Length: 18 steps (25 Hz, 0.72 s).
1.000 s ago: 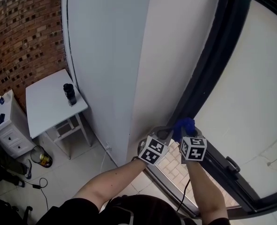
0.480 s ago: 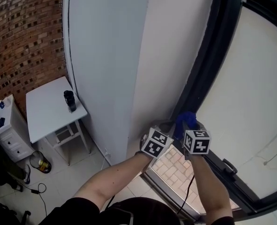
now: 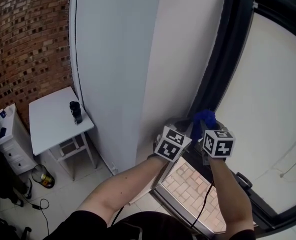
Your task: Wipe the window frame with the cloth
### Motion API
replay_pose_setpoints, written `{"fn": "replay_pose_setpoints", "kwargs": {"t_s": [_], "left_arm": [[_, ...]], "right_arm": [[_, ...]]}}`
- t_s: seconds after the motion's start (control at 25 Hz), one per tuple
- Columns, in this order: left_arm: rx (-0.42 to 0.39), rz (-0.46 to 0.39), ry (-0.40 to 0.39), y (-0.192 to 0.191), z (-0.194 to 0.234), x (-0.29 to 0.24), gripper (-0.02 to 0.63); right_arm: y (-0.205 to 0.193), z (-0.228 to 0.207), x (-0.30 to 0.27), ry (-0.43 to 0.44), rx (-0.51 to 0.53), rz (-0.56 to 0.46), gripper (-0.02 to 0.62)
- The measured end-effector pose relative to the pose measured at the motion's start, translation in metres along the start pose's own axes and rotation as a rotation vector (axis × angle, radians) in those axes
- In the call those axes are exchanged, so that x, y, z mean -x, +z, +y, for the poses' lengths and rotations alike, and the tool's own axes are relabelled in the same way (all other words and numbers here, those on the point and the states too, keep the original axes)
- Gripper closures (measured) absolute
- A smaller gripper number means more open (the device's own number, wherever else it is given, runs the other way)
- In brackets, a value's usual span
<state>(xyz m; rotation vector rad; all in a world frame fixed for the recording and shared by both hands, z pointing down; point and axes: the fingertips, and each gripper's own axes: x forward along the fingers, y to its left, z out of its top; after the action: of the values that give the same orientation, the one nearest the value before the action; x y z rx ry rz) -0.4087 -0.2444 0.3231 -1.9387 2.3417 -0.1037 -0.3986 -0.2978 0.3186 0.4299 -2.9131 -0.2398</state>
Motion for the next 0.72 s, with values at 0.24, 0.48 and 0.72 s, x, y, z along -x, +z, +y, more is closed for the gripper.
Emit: {"fn": "replay_pose_setpoints", "kwargs": {"t_s": [0.24, 0.48, 0.72], "left_arm": [[0.028, -0.020, 0.019, 0.041, 0.006, -0.007, 0.612], [0.029, -0.033, 0.028, 0.066, 0.011, -0.007, 0.612], [0.035, -0.066, 0.028, 0.095, 0.013, -0.007, 0.612]], "right_arm": [[0.033, -0.009, 0.002, 0.016, 0.019, -0.012, 0.515], [0.058, -0.012, 0.009, 0.033, 0.034, -0.032, 0.515], [0.089, -0.015, 0.017, 0.034, 0.061, -0.058, 0.517]]}}
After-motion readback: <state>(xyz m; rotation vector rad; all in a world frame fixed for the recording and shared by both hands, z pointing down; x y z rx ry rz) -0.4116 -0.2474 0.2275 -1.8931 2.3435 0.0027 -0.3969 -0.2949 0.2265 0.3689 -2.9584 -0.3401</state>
